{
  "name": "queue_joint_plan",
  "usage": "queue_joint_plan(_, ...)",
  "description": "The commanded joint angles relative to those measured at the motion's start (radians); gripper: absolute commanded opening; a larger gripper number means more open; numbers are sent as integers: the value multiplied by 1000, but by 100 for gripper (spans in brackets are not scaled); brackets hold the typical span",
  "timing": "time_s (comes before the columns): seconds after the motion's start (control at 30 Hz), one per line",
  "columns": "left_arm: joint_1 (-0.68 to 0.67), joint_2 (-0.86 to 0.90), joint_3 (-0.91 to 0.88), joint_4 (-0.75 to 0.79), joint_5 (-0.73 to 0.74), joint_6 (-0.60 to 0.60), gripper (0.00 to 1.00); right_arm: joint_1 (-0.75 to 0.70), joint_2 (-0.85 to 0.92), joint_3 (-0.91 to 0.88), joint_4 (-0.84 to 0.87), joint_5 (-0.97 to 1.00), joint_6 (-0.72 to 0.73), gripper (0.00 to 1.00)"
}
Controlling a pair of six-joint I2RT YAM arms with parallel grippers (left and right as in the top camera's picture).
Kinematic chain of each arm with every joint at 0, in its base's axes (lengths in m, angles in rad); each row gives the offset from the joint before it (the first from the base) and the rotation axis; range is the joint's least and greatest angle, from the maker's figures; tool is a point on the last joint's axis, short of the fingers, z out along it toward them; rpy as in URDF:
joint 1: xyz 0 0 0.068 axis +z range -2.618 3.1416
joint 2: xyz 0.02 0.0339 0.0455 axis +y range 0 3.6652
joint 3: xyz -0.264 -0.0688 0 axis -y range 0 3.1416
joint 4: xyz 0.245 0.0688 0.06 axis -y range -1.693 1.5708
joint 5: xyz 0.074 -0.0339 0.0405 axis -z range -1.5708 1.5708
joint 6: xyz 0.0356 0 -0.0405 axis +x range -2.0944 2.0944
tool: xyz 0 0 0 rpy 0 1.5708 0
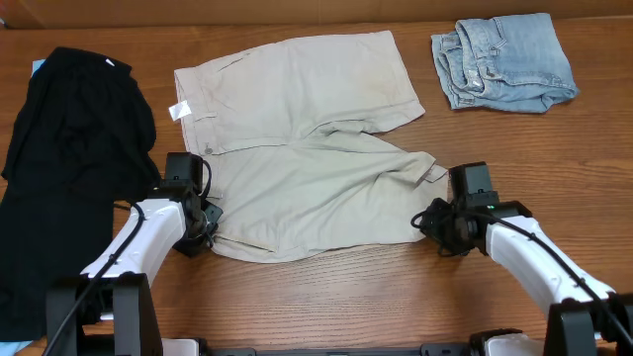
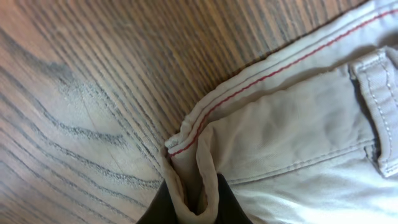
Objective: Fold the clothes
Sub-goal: 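Grasp the shorts' bottom left and right corners with both grippers, then lift the bottom edge with both grippers and fold it up toward the waistband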
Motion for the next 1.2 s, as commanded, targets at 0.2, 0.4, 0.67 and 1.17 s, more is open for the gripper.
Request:
queue_joint_plan(0.2,4,27,26,-19,-17,292,4,-3,16,21,-23,31,7,4)
queue_joint_plan(0.4,4,21,227,-207,-21,367,4,-79,-66,175,-214,60,-19,4)
queue_joint_plan(0.67,4,-7,620,-541,-74,412,4,-178,-144,549,-519,58,-166,4)
queue_joint_plan(1.17,4,-95,961,-872,-73,476,4,-193,-269,888,-814,58,-234,4)
